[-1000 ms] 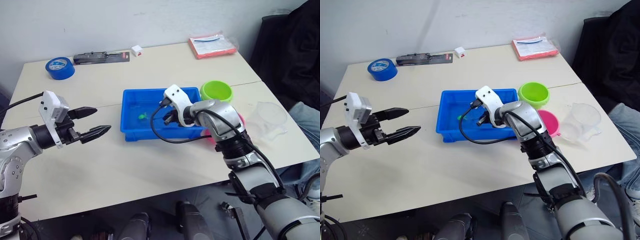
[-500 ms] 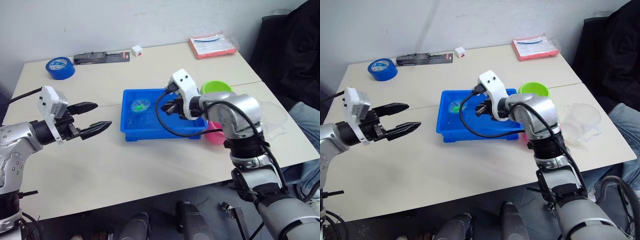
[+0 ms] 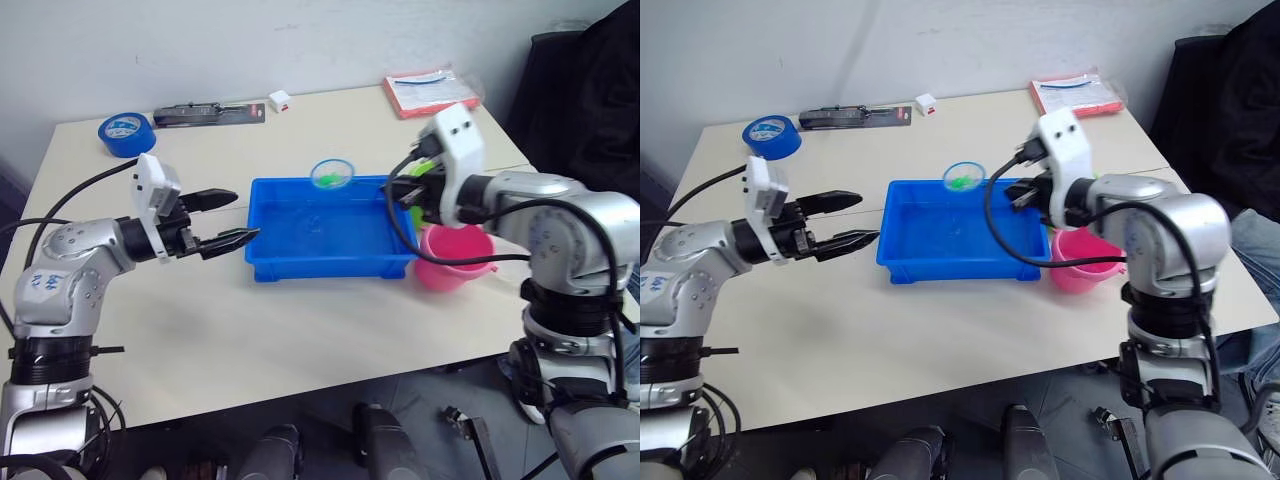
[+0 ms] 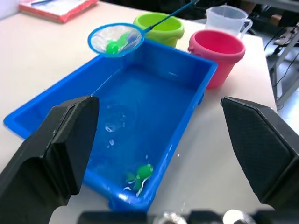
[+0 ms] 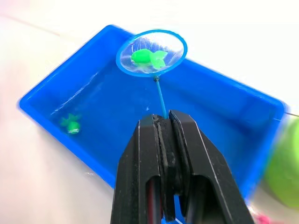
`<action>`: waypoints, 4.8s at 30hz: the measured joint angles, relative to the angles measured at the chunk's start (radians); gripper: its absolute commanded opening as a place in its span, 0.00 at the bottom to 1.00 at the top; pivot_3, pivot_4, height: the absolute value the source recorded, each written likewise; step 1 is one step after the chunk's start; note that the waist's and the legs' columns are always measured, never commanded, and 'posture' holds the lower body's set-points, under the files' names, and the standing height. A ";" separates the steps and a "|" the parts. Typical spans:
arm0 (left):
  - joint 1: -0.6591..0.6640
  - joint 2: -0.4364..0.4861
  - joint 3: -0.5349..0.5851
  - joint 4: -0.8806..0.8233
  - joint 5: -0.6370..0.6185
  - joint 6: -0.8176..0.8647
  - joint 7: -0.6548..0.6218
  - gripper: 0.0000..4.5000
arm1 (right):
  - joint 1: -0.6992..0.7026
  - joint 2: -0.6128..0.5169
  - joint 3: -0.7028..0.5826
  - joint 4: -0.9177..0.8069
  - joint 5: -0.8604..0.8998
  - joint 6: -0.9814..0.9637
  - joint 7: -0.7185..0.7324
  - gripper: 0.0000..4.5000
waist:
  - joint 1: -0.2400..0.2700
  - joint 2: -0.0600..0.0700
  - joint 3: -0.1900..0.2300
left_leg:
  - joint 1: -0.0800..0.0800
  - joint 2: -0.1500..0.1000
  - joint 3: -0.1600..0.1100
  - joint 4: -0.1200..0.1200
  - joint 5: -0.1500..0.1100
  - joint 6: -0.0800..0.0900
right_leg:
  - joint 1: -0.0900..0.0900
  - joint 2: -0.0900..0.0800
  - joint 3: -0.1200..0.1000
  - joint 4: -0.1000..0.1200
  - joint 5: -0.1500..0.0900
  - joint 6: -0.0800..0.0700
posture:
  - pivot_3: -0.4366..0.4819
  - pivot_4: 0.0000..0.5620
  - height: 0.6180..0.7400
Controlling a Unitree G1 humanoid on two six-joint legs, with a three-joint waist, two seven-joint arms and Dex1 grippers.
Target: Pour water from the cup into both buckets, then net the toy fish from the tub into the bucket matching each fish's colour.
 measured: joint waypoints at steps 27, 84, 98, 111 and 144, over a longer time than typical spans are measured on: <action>-0.156 -0.097 -0.085 0.237 0.102 -0.128 -0.139 1.00 | 0.382 -0.564 0.297 -0.040 -0.419 -0.652 -0.102 0.18 | 0.003 0.000 0.000 | 0.000 0.000 0.003 0.001 0.000 0.000 | -0.001 0.000 0.002 0.001 0.000 0.000 | 0.48 0.27 1.00; 0.405 0.176 0.348 -0.357 -0.148 0.342 0.045 1.00 | -0.060 -0.055 0.674 0.420 -0.517 -0.919 0.529 0.18 | -0.002 0.000 0.000 | 0.000 0.001 0.001 0.000 0.000 0.000 | 0.000 0.001 0.003 0.000 0.000 0.000 | 0.48 0.27 1.00; 0.485 0.175 0.437 -0.431 -0.216 0.375 0.113 1.00 | -0.086 0.092 0.663 0.460 -0.508 -0.862 0.553 0.18 | -0.005 0.000 0.000 | 0.000 0.002 0.000 0.000 -0.001 -0.001 | 0.000 0.002 0.003 0.000 0.000 -0.001 | 0.48 0.27 1.00; 0.449 0.177 0.417 -0.416 -0.217 0.349 0.122 1.00 | -0.091 0.164 0.467 0.462 -0.335 -0.446 0.505 0.18 | -0.005 0.000 0.000 | 0.000 0.002 0.000 0.000 -0.001 -0.001 | 0.000 0.002 0.003 0.000 0.000 -0.001 | 0.48 0.27 1.00; -0.019 0.025 -0.029 0.016 -0.016 0.038 -0.036 1.00 | 0.090 -0.055 -0.063 0.067 -0.036 -0.128 0.129 0.18 | 0.004 0.000 0.000 | 0.000 0.000 0.000 0.001 0.000 0.000 | 0.000 0.000 -0.001 0.001 0.000 -0.001 | 0.48 0.27 1.00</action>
